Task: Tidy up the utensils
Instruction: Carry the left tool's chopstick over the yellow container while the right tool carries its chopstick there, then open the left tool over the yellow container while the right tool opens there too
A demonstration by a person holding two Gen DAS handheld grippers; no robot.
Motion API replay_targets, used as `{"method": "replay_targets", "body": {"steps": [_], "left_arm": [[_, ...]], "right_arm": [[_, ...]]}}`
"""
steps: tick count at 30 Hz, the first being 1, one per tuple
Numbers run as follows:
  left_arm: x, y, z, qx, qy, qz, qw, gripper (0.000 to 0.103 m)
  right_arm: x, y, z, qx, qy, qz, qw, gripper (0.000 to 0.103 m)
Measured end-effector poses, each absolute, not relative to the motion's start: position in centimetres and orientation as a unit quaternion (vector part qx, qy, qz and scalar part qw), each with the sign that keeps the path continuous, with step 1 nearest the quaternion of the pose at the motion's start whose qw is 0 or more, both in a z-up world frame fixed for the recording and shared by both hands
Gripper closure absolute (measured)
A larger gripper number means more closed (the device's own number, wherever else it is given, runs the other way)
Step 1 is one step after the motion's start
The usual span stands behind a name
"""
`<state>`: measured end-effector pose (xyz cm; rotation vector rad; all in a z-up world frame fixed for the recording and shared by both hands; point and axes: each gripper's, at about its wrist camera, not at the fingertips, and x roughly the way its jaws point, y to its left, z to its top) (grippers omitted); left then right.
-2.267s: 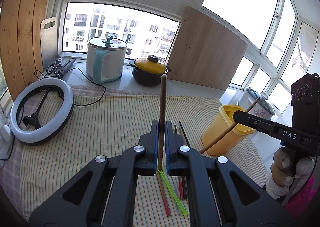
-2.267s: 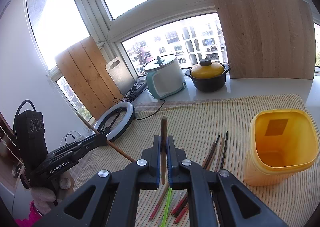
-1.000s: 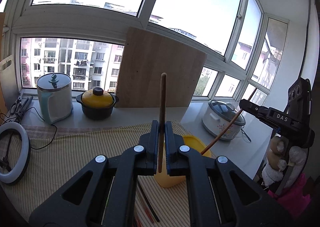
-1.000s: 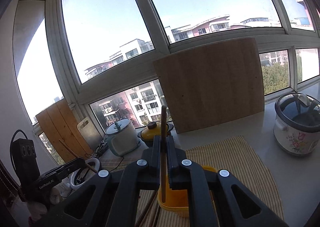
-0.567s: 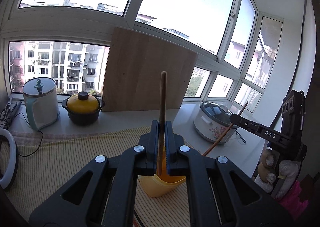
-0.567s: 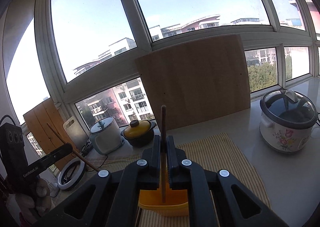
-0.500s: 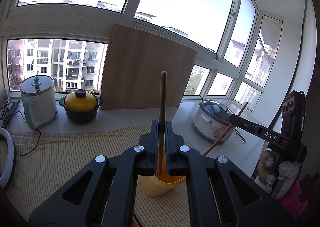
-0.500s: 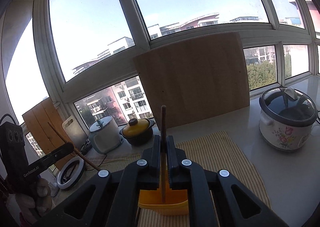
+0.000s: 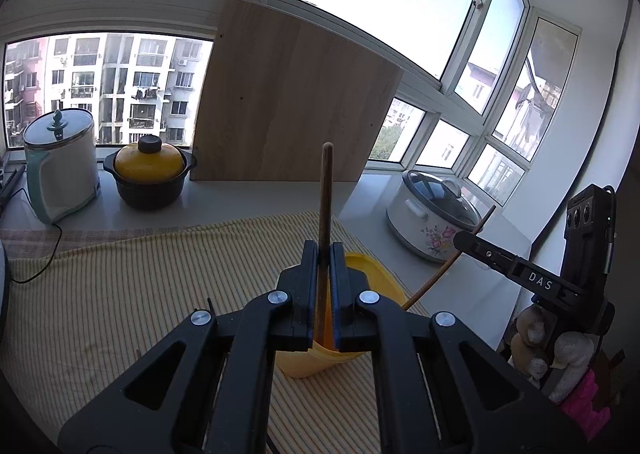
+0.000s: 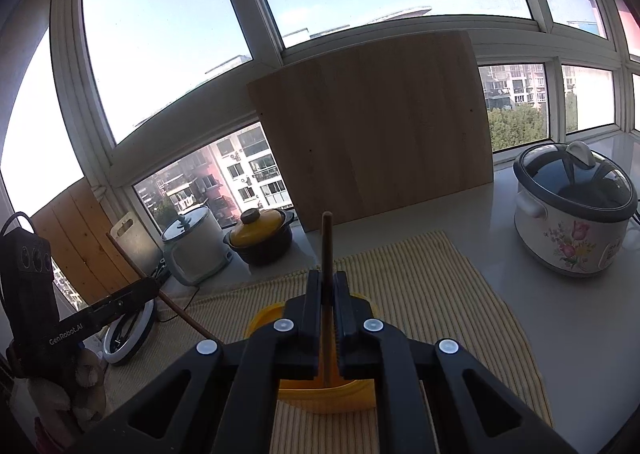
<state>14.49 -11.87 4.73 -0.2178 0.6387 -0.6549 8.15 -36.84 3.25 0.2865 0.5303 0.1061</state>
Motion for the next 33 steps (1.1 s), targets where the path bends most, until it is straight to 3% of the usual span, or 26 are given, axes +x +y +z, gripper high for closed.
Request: {"method": "replay_targets", "body": {"steps": [16,17,19,24,28,33], "left_arm": [[14.3,-12.9,1.5,-0.089,0.345,-0.313,0.88,0.098],[14.2,-13.0,1.5,-0.086,0.346,-0.312,0.881,0.094],[13.9,-13.0,1.5,-0.083,0.345,-0.312,0.881,0.069],[13.1,-13.1,1.7,-0.068,0.339,-0.312,0.885,0.068],[12.4,-12.8,2.0,-0.06,0.332,-0.313,0.888,0.067],[11.4,-12.1,2.6,-0.055,0.321,-0.315,0.892,0.067]], "right_arm": [[8.8,-35.4,0.8,0.133,0.291,0.053,0.946,0.095],[8.8,-35.4,0.8,0.133,0.29,0.052,0.946,0.087],[8.6,-35.3,0.9,0.13,0.287,0.05,0.948,0.075],[7.9,-35.0,1.1,0.123,0.28,0.042,0.951,0.067],[7.2,-35.0,1.6,0.123,0.264,0.035,0.956,0.038],[6.0,-34.9,2.5,0.123,0.245,0.03,0.961,0.028]]}}
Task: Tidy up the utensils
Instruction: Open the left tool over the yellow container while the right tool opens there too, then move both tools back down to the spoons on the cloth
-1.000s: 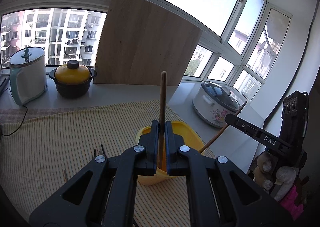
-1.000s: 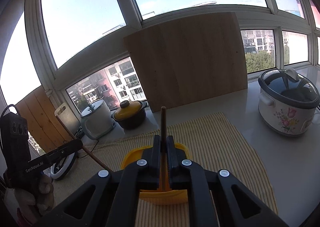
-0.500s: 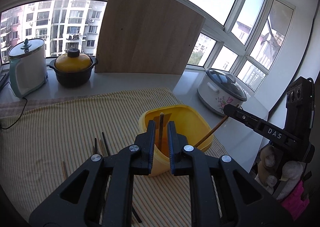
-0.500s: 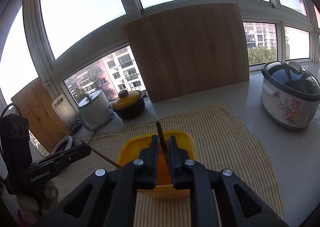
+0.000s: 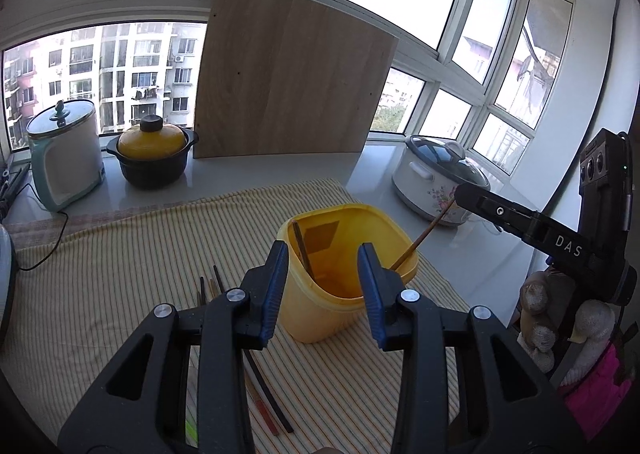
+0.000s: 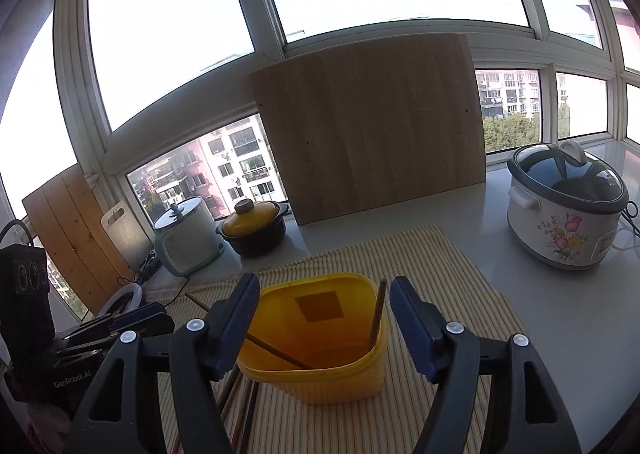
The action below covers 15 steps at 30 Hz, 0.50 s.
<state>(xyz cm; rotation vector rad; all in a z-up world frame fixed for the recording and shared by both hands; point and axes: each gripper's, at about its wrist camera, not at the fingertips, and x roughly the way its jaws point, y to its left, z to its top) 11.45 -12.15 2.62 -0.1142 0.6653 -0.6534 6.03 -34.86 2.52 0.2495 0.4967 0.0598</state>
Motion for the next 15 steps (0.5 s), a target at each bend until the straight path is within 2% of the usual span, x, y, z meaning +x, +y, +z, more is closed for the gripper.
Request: {"method": "replay_targets", "body": {"steps": [5,15], "left_arm": [[10.8,-11.0,3.3,-0.061,0.31,-0.317,0.894,0.067],[9.3,-7.7,5.3,-0.081,0.28,-0.317,0.902,0.066]], "right_arm": [[4.9,-34.6,3.3,0.123,0.227,0.03,0.966,0.016],[3.8,-33.6,3.8,0.125,0.219,0.042,0.967,0.014]]}}
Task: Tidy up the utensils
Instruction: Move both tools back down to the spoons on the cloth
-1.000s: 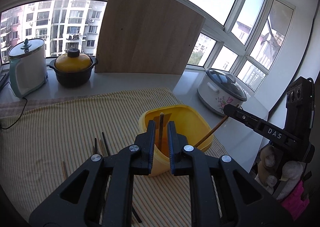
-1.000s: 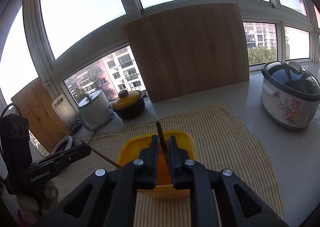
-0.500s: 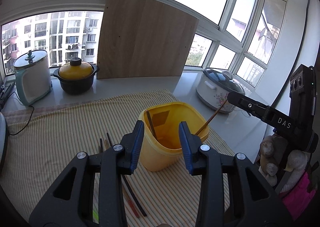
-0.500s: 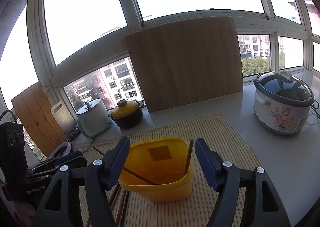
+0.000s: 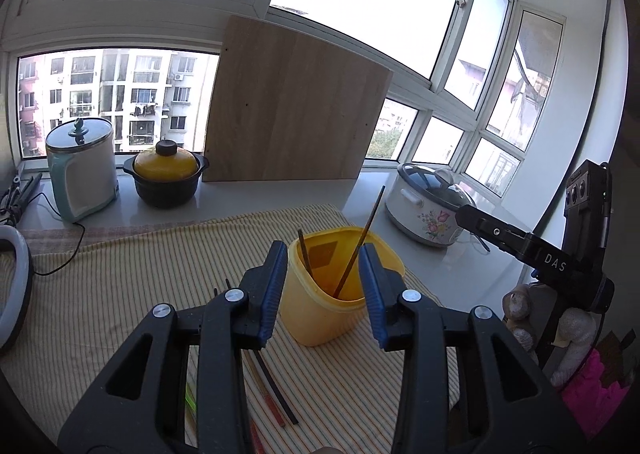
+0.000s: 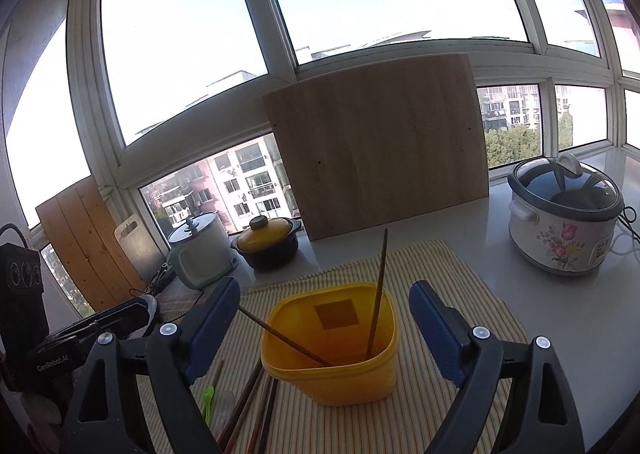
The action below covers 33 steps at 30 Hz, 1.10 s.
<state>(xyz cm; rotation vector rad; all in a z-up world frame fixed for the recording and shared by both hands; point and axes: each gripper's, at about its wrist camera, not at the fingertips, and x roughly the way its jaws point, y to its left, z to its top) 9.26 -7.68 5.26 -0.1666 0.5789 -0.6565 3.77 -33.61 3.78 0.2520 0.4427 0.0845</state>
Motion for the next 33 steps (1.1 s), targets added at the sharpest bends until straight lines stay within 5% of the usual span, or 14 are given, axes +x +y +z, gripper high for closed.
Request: {"method": "replay_targets", "body": {"steps": [18,25,33], "left_arm": [[10.0,2.9,-1.6,-0.102,0.359,-0.191,0.908,0.066],[10.4,3.3,-6.0,-0.113,0.414,-0.191,0.883,0.066],[10.9,2.2,-10.0,-0.118,0.46,-0.197,0.858,0.066]], "right_arm": [[3.3,-27.3,1.0,0.086,0.271,0.146,0.948,0.014],[3.7,-23.4,-2.1,0.052,0.317,0.186,0.929,0.027],[5.4,-19.5,-7.6,0.025,0.393,0.217,0.894,0.054]]}}
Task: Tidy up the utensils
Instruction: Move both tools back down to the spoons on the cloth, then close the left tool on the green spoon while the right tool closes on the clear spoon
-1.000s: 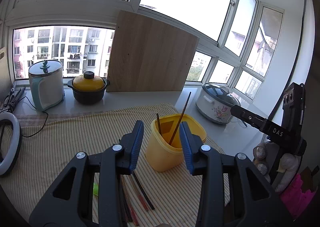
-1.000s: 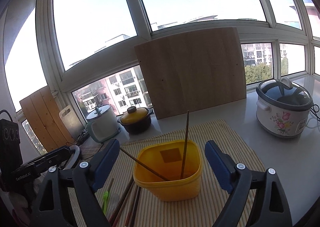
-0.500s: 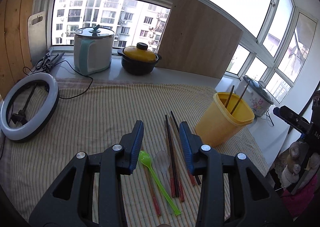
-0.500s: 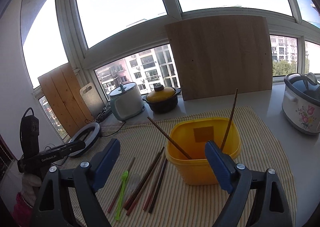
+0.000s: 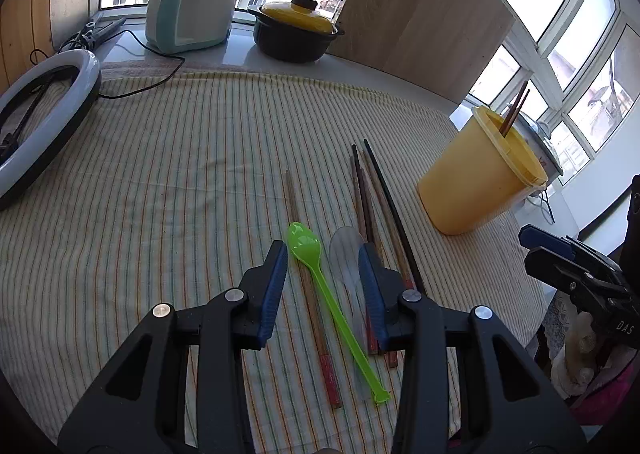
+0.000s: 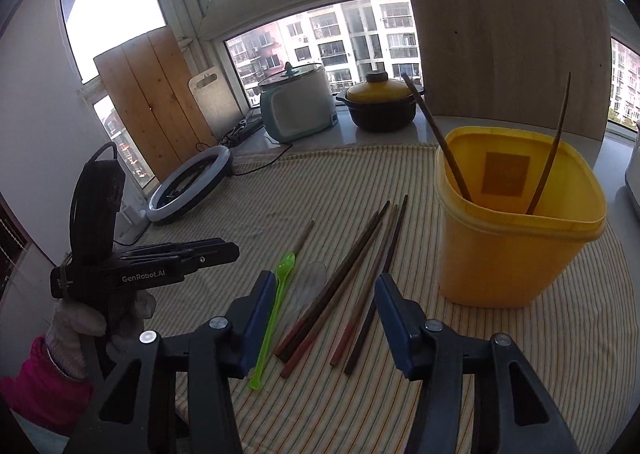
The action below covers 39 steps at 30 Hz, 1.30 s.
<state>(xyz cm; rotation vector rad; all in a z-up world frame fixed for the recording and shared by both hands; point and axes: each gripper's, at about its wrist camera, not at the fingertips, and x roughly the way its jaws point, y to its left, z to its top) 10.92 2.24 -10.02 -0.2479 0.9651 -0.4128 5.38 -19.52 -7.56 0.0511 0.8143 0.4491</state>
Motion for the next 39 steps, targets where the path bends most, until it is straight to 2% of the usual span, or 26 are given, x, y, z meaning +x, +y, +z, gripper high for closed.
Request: {"method": "replay_targets", "body": {"steps": [5,13,29,31,34,39], "left_arm": [[11.7,1.8,-12.0,-0.128,0.482,-0.195,0.845,0.066],[13.6,1.1,-13.8,-0.127,0.505,-0.184,0.834,0.066],[15.2,0.1,-15.2,-0.103,0.521,-0.17,0.83,0.066],[15.4,0.0,-15.3,-0.095,0.518,-0.163,0.834,0.077],[15.5,0.4,-15.4,-0.097,0.518,-0.159,0.835,0.087],[15.6,1.0,-15.5,-0.102,0.516,-0.16,0.835,0.092]], "right_arm": [[6.4,-17.3,-9.6,-0.014,0.412,0.229,0.882,0.063],[8.9,-16.0,-11.8,-0.032,0.441,0.223,0.869,0.068],[11.7,-14.9,-14.0,-0.038,0.47,0.224,0.853,0.07],[12.0,-14.8,-14.1,-0.038,0.472,0.224,0.852,0.07],[12.4,-14.6,-14.3,-0.037,0.475,0.225,0.85,0.071],[12.8,-14.2,-14.7,-0.041,0.477,0.23,0.847,0.071]]}}
